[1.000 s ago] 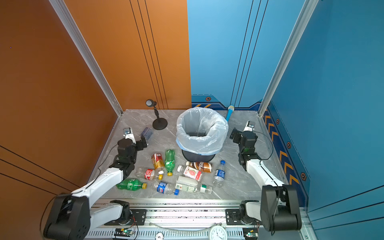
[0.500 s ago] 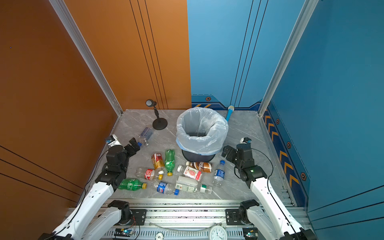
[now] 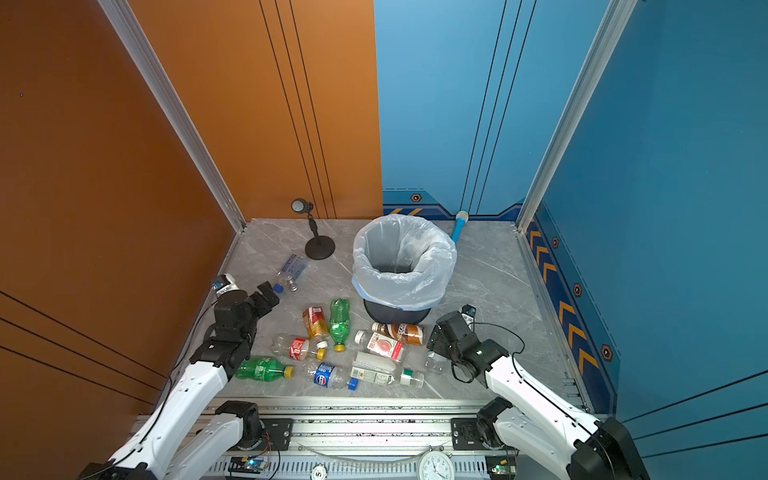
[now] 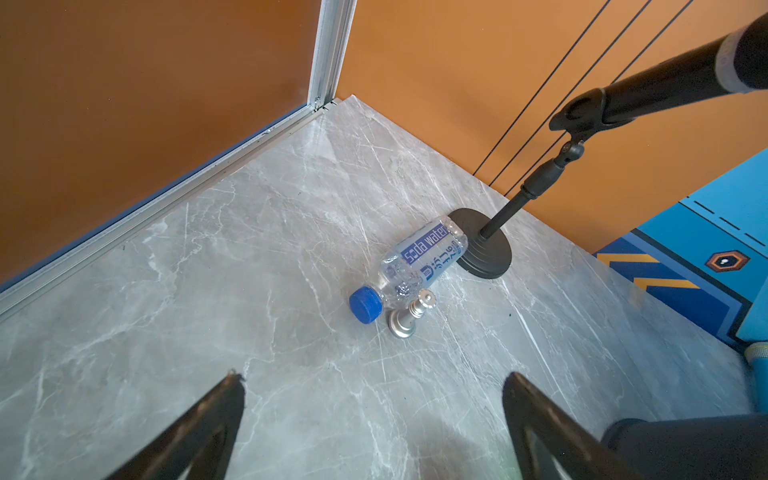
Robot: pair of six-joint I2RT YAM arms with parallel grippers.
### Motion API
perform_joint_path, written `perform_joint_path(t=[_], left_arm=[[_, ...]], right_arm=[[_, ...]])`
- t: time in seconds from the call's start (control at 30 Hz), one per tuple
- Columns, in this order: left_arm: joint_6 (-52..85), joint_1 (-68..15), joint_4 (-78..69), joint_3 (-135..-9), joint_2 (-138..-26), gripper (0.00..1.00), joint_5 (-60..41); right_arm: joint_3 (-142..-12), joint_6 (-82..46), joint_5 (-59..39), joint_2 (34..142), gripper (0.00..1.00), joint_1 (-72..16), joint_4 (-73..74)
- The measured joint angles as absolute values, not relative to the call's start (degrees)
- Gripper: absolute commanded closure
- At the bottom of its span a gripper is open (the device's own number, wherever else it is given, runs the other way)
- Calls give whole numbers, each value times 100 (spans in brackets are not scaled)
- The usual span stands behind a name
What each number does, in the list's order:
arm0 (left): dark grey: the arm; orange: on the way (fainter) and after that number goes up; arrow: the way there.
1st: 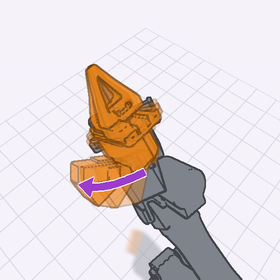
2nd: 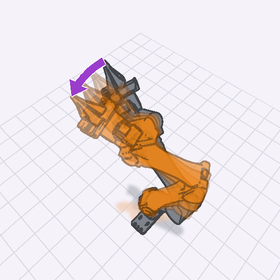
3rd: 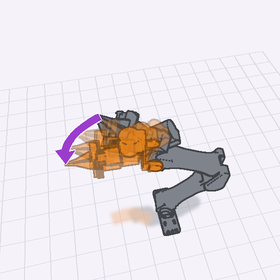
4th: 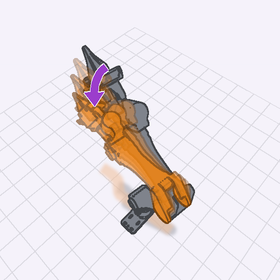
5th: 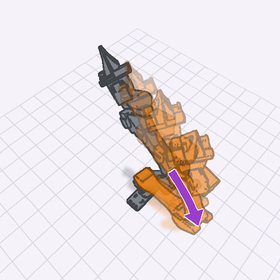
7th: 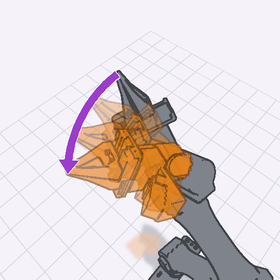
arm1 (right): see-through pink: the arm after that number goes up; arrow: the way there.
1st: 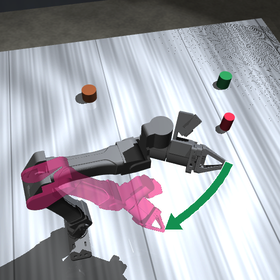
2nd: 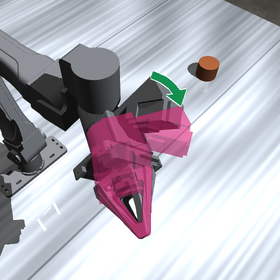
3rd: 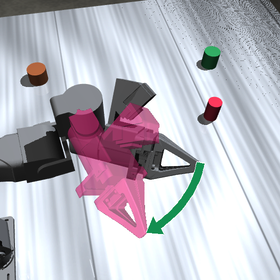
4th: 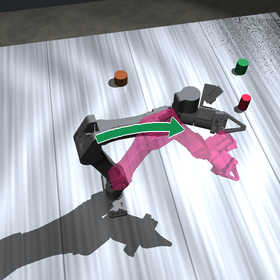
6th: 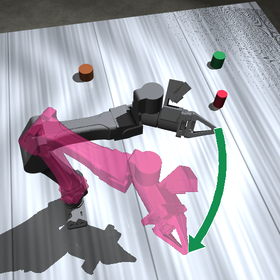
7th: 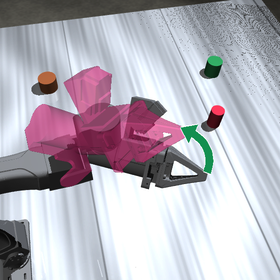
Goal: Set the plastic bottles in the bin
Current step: 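Close the right gripper on the blue-capped bottle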
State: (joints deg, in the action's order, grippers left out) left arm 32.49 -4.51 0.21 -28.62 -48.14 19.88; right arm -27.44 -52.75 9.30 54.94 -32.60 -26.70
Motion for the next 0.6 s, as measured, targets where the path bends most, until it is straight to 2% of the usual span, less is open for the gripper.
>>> perform_joint_path(t=[0.1, 0.37, 0.6], left_arm=[[3299, -386, 32, -2862, -4766, 2, 1966], [3424, -237, 73, -2862, -4766, 2, 1850], [3461, -126, 99, -2862, -4779, 2, 1778]], right_arm=[[-2689, -5470, 952, 5760, 19, -3365, -2571], [-2655, -5813, 1157, 6038, 42, -3452, -2386], [-2661, -5894, 1516, 5452, 44, -3389, -2526]])
